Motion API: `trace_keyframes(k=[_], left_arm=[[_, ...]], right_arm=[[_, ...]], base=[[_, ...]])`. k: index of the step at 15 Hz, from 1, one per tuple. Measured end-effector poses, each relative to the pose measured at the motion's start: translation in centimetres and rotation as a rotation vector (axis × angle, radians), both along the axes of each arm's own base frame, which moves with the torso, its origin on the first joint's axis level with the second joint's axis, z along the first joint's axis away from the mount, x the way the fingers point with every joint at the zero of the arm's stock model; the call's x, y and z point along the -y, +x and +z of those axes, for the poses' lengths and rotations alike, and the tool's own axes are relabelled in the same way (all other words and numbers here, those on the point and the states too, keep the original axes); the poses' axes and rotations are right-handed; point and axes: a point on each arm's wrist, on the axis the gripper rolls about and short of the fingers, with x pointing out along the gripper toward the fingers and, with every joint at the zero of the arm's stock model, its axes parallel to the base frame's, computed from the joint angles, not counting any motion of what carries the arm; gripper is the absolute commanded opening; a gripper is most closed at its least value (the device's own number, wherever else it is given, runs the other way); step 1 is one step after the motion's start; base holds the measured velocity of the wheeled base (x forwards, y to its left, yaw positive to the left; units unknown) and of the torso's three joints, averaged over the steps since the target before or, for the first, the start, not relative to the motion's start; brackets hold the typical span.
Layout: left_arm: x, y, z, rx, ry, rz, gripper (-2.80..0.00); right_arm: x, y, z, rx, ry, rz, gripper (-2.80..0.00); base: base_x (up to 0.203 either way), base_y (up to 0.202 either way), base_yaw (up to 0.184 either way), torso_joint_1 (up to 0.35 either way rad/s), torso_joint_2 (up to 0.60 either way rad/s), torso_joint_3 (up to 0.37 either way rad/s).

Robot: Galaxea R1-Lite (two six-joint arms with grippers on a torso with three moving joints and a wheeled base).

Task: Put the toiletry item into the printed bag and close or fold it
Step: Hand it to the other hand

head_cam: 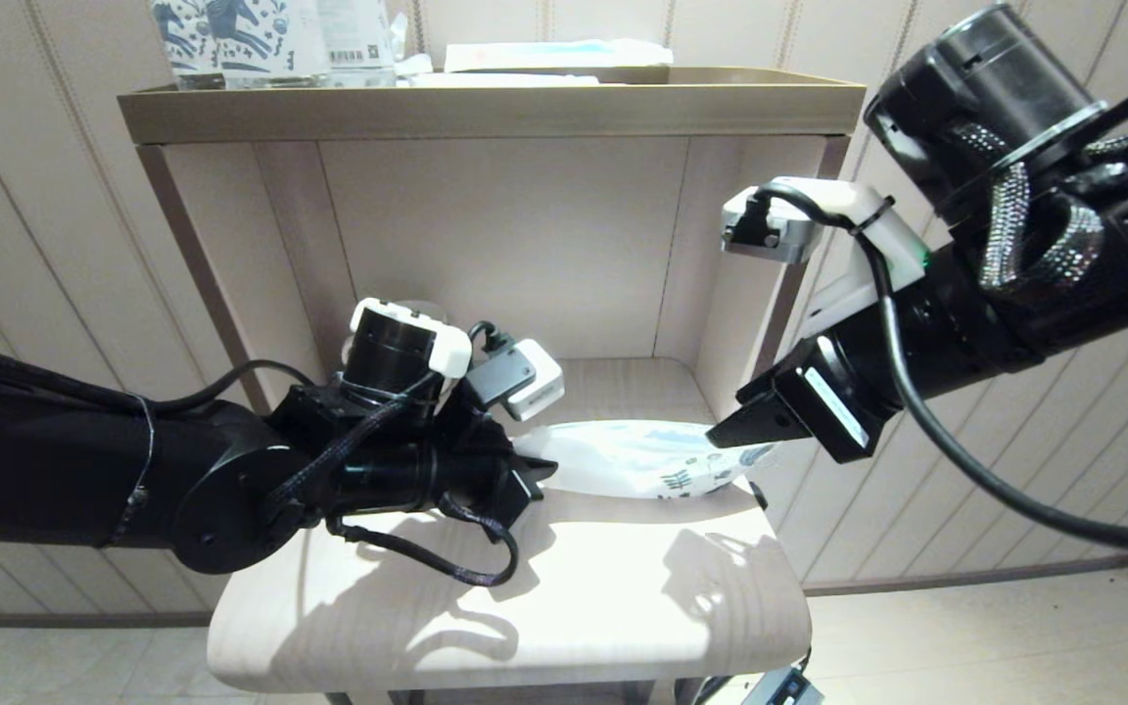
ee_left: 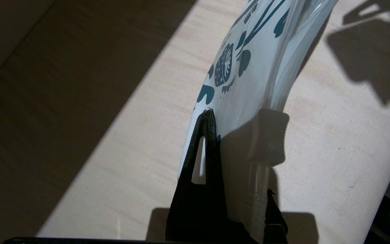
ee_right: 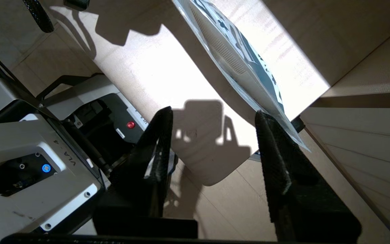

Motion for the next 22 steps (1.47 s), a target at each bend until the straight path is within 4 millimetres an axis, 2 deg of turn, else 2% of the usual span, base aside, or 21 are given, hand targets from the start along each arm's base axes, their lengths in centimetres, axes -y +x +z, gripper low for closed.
trace_keyframes(k=[7, 10, 13, 17, 22], left_arm=[[-0.2, -0.3, 0.4, 0.002, -0.007, -0.004, -2.80], [-0.4, -0.6, 0.7, -0.007, -0.023, -0.029, -2.80], [-0.6, -0.8, 0.7, -0.019, -0.019, -0.029, -2.80], [-0.6, -0.8, 1.2, -0.037, -0.011, -0.024, -2.80], [-0.8, -0.1, 1.7, -0.040, -0.009, -0.008, -2.80]], right_arm=[[0.6, -0.7, -0.3, -0.008, -0.011, -0.001, 0.00], [2.0, -2.2, -1.0, -0.024, -0.022, -0.006, 0.00], [4.2, -3.0, -2.8, 0.001, -0.015, 0.005, 0.00], [6.3, -2.0, -4.3, 0.047, 0.067, 0.035, 0.00], [7.1, 0.2, -7.1, 0.102, 0.122, 0.076, 0.00]], base=[[0.000, 0.000, 0.000, 0.000, 0.00, 0.000], [0.000, 0.000, 0.000, 0.000, 0.00, 0.000], [0.000, 0.000, 0.000, 0.000, 0.00, 0.000], [0.000, 0.000, 0.000, 0.000, 0.00, 0.000], [0.000, 0.000, 0.000, 0.000, 0.00, 0.000]])
